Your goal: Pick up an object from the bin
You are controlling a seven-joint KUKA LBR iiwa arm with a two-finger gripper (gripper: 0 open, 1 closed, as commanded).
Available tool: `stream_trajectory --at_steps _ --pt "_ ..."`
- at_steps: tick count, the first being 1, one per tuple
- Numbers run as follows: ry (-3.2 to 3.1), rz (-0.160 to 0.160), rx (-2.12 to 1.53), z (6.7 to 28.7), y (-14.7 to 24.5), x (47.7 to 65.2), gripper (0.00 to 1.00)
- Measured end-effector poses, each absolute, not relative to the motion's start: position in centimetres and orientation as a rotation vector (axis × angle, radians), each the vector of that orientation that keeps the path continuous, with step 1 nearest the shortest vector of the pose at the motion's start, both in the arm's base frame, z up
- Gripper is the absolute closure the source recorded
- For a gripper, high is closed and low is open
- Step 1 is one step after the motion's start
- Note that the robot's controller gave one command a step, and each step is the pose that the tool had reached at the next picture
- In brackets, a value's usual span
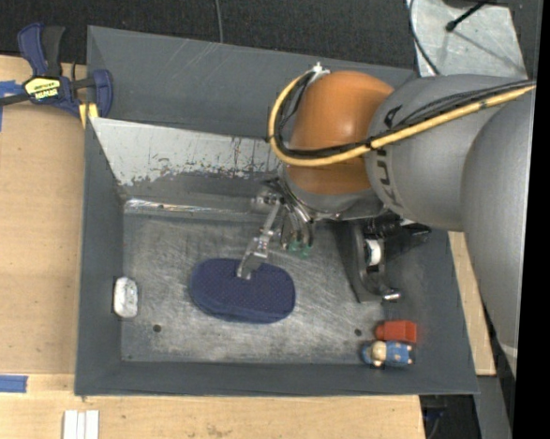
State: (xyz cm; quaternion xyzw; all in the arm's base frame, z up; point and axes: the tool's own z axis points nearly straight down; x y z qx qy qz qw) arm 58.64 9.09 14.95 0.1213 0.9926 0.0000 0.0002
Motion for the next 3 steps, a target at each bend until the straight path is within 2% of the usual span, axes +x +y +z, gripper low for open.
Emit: stream_trajectory --at_steps 1,2,3 --pt "3.111 0.01 0.306 8.8 8.2 57.7 0.0" --pt "3.124 0.007 0.307 8.6 8.2 57.5 1.0" --pt "3.119 0.004 0.272 23.2 7.9 57.2 1.0"
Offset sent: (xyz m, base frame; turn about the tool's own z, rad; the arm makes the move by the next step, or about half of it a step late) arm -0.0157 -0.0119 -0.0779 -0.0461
